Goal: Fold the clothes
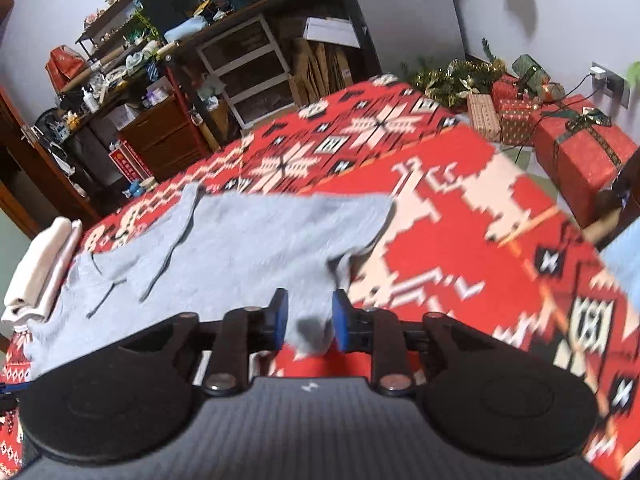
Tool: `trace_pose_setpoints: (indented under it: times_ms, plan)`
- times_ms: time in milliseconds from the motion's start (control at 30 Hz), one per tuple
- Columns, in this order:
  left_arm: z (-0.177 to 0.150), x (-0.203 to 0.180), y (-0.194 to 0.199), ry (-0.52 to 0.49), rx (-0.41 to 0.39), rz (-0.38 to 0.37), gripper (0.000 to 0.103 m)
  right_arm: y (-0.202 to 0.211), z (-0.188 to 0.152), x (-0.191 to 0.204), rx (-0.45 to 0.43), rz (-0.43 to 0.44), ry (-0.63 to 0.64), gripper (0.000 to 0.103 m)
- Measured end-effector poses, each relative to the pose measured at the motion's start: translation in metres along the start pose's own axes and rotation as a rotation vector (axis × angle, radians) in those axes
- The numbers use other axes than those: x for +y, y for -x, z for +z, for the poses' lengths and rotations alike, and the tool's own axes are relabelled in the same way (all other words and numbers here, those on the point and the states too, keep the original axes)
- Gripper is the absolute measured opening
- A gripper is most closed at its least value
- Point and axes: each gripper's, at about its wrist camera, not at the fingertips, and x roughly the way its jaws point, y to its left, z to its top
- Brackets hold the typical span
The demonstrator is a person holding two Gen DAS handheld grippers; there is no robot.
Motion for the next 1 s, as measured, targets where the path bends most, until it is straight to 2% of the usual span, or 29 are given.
trace_pose_setpoints:
  times_ms: [67, 100, 133, 233, 300, 400, 433, 467, 667, 800, 1000]
  plan:
    - [-0.003, 0.002, 0.003, 0.004, -0.002, 0.0, 0.039, -0.003, -0.006, 0.007, 0.015, -0.035, 0.051, 0.026]
    - [-0.005, 0.004, 0.005, 0.007, -0.004, 0.001, 0.039, -0.004, -0.009, 0.01, 0.023, -0.052, 0.076, 0.022]
    - [-0.006, 0.005, 0.007, 0.011, -0.006, 0.003, 0.039, -0.006, -0.011, 0.014, 0.03, -0.07, 0.102, 0.002]
    - [-0.011, 0.011, 0.014, 0.031, -0.011, 0.005, 0.039, -0.01, -0.02, 0.024, 0.053, -0.122, 0.177, 0.002]
    - [-0.015, 0.014, 0.02, 0.041, -0.011, 0.008, 0.039, -0.005, -0.018, 0.018, 0.047, -0.144, 0.175, 0.002]
    - [-0.02, 0.018, 0.027, 0.054, -0.002, 0.012, 0.039, 0.013, -0.018, 0.013, 0.045, -0.088, 0.134, 0.005]
    - [-0.021, 0.019, 0.029, 0.06, 0.005, 0.012, 0.039, 0.02, -0.018, 0.012, 0.044, -0.069, 0.12, 0.01]
    - [-0.023, 0.02, 0.031, 0.067, 0.015, 0.01, 0.039, 0.026, -0.018, 0.01, 0.044, -0.05, 0.107, 0.011]
    - [-0.036, 0.023, 0.047, 0.084, 0.095, 0.005, 0.039, 0.071, -0.051, 0.036, 0.145, 0.064, 0.16, 0.019]
    - [-0.051, 0.018, 0.059, 0.06, 0.137, 0.032, 0.039, 0.093, -0.082, 0.049, 0.2, 0.044, 0.246, 0.023]
    - [-0.077, 0.011, 0.065, 0.038, 0.203, 0.068, 0.039, 0.098, -0.106, 0.052, 0.26, 0.041, 0.25, 0.026]
